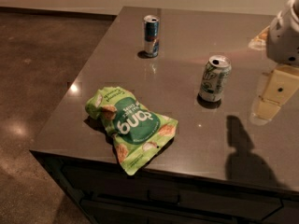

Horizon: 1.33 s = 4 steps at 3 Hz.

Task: Move 7up can near green rice chip bag

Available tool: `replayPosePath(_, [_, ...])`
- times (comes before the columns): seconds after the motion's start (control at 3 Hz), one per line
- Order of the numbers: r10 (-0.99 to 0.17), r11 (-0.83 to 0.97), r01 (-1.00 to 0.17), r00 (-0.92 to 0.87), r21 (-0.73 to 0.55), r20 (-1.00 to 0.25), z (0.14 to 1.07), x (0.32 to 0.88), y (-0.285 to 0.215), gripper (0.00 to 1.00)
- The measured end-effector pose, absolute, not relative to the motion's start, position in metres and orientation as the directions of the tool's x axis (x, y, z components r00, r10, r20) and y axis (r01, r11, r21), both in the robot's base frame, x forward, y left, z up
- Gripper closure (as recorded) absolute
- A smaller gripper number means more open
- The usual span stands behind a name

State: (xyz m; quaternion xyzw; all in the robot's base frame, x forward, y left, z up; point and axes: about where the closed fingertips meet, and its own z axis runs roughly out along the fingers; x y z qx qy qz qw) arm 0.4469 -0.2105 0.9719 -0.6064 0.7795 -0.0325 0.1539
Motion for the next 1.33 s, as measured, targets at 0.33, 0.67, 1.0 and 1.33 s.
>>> replayPosePath(0.33, [-0.936,0.296,-0.930,-0.236,-0.220,-0.260,0.961,0.474,-0.202,0.00])
replayPosePath(0.67, [-0.905,0.349,-0.911,-0.266,-0.220,-0.332,0.953,0.510,-0.199,0.00])
replayPosePath(1.0, [-0.876,0.392,-0.894,-0.288,-0.220,-0.388,0.948,0.541,-0.202,0.00])
replayPosePath(1.33, [-0.851,0.411,-0.889,-0.295,-0.202,-0.435,0.938,0.561,-0.201,0.00])
